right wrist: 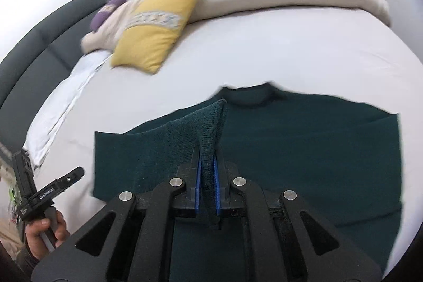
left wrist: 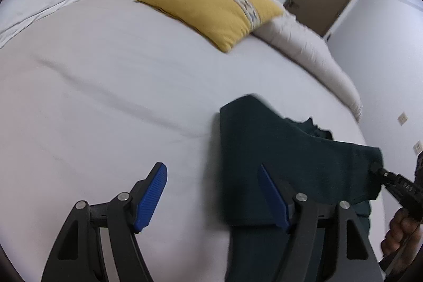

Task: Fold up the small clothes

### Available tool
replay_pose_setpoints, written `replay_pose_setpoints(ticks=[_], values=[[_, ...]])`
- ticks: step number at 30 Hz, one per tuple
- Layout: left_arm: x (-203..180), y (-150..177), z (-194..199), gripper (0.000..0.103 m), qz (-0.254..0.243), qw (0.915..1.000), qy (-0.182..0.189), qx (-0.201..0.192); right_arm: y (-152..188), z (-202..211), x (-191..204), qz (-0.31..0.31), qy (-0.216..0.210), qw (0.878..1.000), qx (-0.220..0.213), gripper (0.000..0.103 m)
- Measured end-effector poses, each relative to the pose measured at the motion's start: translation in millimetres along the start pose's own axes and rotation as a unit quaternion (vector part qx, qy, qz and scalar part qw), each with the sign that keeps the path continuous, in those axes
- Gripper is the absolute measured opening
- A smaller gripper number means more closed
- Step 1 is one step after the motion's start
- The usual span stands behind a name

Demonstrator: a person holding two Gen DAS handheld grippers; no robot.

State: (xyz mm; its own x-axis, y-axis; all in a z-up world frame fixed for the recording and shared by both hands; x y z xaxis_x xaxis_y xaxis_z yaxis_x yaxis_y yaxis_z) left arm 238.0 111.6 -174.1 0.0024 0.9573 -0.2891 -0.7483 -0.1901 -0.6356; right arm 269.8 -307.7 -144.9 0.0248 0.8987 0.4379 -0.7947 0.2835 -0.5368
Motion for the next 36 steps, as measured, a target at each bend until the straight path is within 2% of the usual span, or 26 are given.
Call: replay_pose_setpoints(ticks=[5,9,10,12,14,17,21,24,27,31,33,36], values=[[-10,-5,-44,0.074,-0.004,0.9991,-0.015,0.039,-1,-25,-74,-0.048,0.042,0.998,0.024,0.006],[-25,-9,-68,0.073,-0.040,0.9969,-0.032,0.059,8,-46,-100,-0.069,0.042,0.996,0.032,0.006],[-27,-9,-71,0.070,-0.047,0.9963,-0.039,0.060,11,-49,-102,-0.071,0.040,0.996,0.031,0.006],[-28,-10,-76,0.051,-0.053,0.9956,-0.047,0.062,10,-54,-106,-0.075,0.037,0.996,0.031,0.006],[-29,-11,-79,0.026,-0.054,0.9955,-0.042,0.066,11,-57,-107,-0.070,0.038,0.996,0.030,0.006],[-34,-17,-76,0.009,-0.076,0.9941,-0.047,0.061,18,-52,-104,-0.064,0.041,0.997,0.025,0.006],[-35,-28,-73,0.009,-0.082,0.9945,-0.043,0.050,12,-38,-104,-0.078,0.033,0.996,0.013,0.006],[-34,-22,-87,0.009,-0.103,0.9913,-0.059,0.056,19,-48,-121,-0.092,0.047,0.994,0.028,0.006],[-33,-19,-90,0.009,-0.106,0.9914,-0.060,0.046,24,-54,-132,-0.132,0.017,0.991,0.028,0.006],[-33,-24,-85,0.009,-0.099,0.9932,-0.046,0.041,21,-43,-120,-0.125,0.030,0.991,0.023,0.006],[-33,-22,-86,0.009,-0.112,0.9915,-0.053,0.042,21,-37,-118,-0.124,0.028,0.992,0.016,0.006],[-34,-18,-91,0.010,-0.124,0.9895,-0.057,0.045,31,-54,-127,-0.118,0.044,0.991,0.033,0.006]])
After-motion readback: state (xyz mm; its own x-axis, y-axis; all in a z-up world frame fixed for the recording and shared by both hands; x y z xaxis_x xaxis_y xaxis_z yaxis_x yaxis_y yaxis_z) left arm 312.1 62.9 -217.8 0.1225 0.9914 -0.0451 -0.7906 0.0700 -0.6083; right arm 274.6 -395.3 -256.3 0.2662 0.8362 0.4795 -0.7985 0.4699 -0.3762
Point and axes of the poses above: each gripper's, at about its wrist camera, not at the fingertips, and z roughly against the way its jaws point, x to its left, y to its underside, the point moved 9 cm from there along -z, roughly the way its jaws point, and after that the axes turned 11 degrees about -z, right-handed, at the moved point
